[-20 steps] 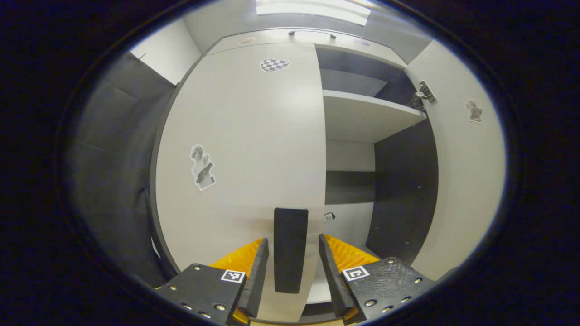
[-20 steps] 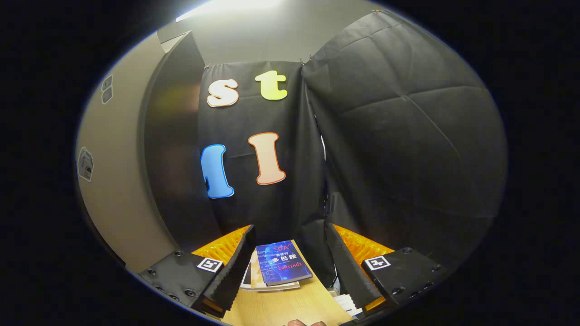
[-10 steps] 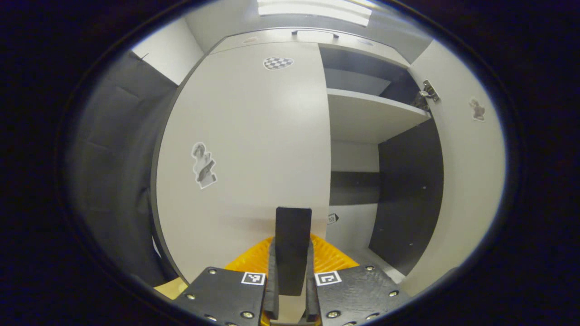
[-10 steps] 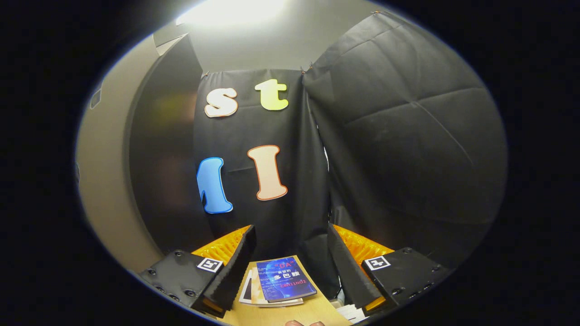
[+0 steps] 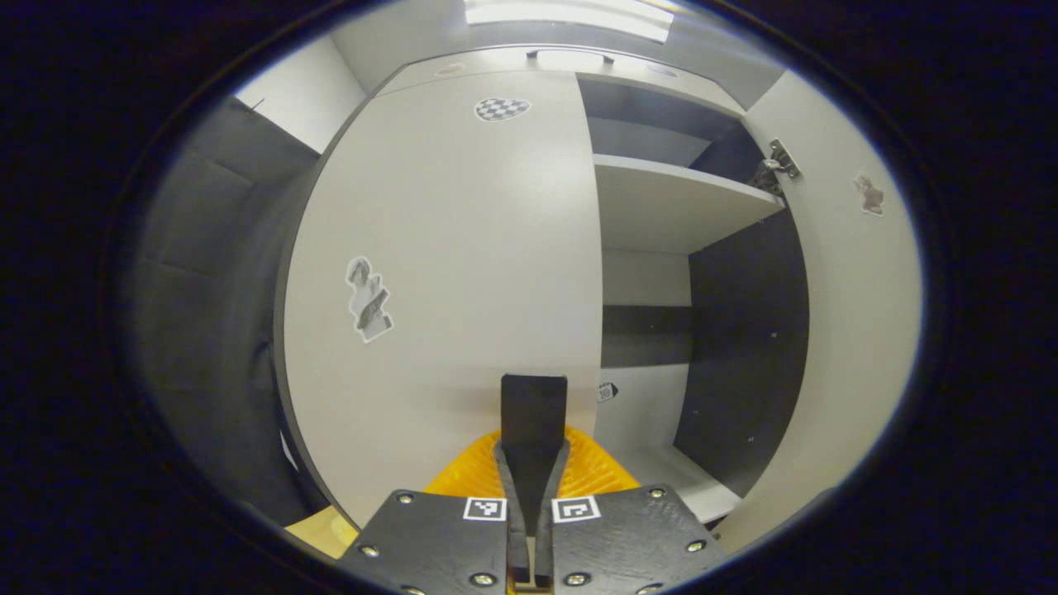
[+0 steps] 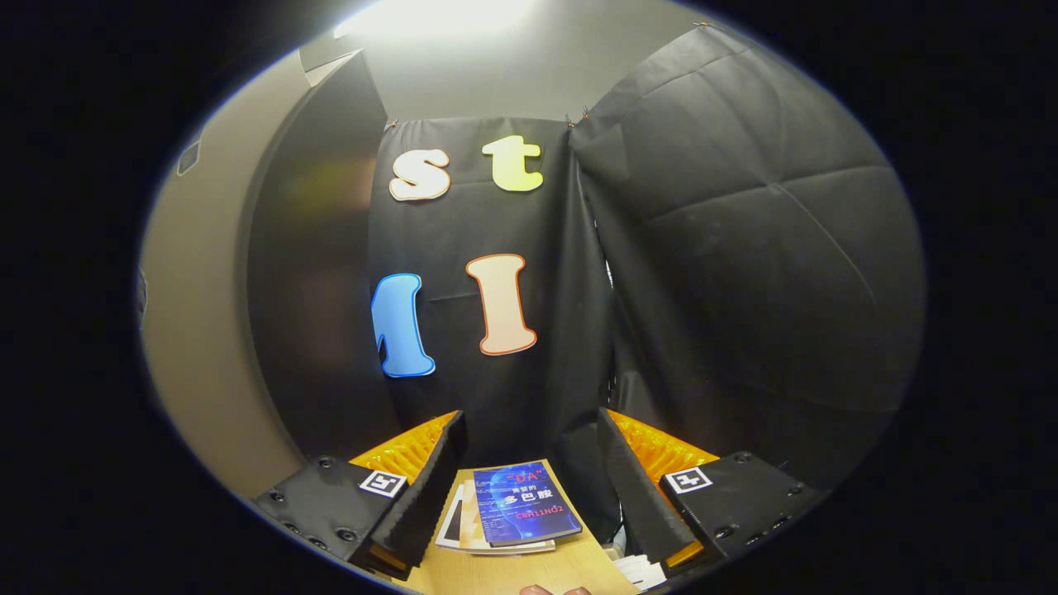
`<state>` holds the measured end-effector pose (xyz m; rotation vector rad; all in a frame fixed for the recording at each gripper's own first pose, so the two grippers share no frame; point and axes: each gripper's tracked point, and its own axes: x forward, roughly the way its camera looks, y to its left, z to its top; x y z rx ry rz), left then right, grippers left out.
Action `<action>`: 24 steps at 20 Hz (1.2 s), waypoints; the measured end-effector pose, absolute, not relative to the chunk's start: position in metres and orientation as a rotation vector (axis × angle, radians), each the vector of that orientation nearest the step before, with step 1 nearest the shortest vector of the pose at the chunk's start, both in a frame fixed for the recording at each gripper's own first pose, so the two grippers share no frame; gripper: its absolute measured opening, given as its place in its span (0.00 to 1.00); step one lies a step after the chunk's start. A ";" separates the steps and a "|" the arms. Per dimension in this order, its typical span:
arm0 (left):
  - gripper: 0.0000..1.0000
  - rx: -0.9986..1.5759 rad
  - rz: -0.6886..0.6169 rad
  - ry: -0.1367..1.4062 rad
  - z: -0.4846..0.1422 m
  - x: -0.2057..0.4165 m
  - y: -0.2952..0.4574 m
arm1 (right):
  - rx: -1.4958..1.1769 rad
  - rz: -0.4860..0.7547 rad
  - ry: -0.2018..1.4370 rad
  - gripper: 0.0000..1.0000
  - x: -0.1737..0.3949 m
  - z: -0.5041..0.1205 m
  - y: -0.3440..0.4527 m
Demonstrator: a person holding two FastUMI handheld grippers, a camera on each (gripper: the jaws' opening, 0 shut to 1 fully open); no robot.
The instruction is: Open the right door of the double-door shoe cabinet with the right hand, and open the left door with the left hand.
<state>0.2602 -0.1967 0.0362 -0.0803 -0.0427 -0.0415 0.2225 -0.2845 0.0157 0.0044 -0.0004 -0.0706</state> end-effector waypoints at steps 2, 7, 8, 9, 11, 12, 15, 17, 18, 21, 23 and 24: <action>0.05 -0.081 -0.047 -0.039 0.035 0.258 -0.196 | 0.017 -0.069 0.003 0.98 0.218 0.013 -0.284; 0.06 -0.086 -0.056 -0.036 0.037 0.246 -0.195 | 0.013 -0.082 0.052 0.98 0.201 -0.003 -0.288; 0.06 -0.090 -0.059 -0.034 0.039 0.241 -0.193 | 0.015 -0.083 0.058 0.98 0.197 -0.003 -0.287; 0.05 -0.091 -0.064 -0.034 0.040 0.238 -0.191 | 0.020 -0.084 0.060 0.98 0.192 -0.004 -0.285; 0.05 -0.090 -0.077 -0.036 0.039 0.230 -0.186 | 0.023 -0.086 0.051 0.98 0.180 -0.002 -0.279; 0.06 -0.091 -0.088 -0.035 0.038 0.225 -0.184 | 0.021 -0.093 0.046 0.98 0.173 0.000 -0.277; 0.05 -0.103 -0.126 -0.031 0.040 0.212 -0.180 | 0.016 -0.116 0.039 0.98 0.151 0.003 -0.269; 0.06 -0.101 -0.149 -0.027 0.040 0.206 -0.178 | 0.017 -0.130 0.034 0.98 0.135 0.008 -0.263; 0.06 -0.099 -0.161 -0.023 0.040 0.203 -0.176 | 0.017 -0.142 0.034 0.98 0.127 0.009 -0.261; 0.05 -0.108 -0.206 -0.016 0.038 0.188 -0.167 | 0.035 -0.174 0.023 0.98 0.103 0.016 -0.249; 0.05 -0.100 -0.231 -0.011 0.039 0.177 -0.160 | 0.052 -0.182 0.025 0.98 0.086 0.015 -0.236; 0.05 -0.101 -0.243 -0.012 0.040 0.174 -0.158 | 0.045 -0.192 0.021 0.98 0.078 0.015 -0.231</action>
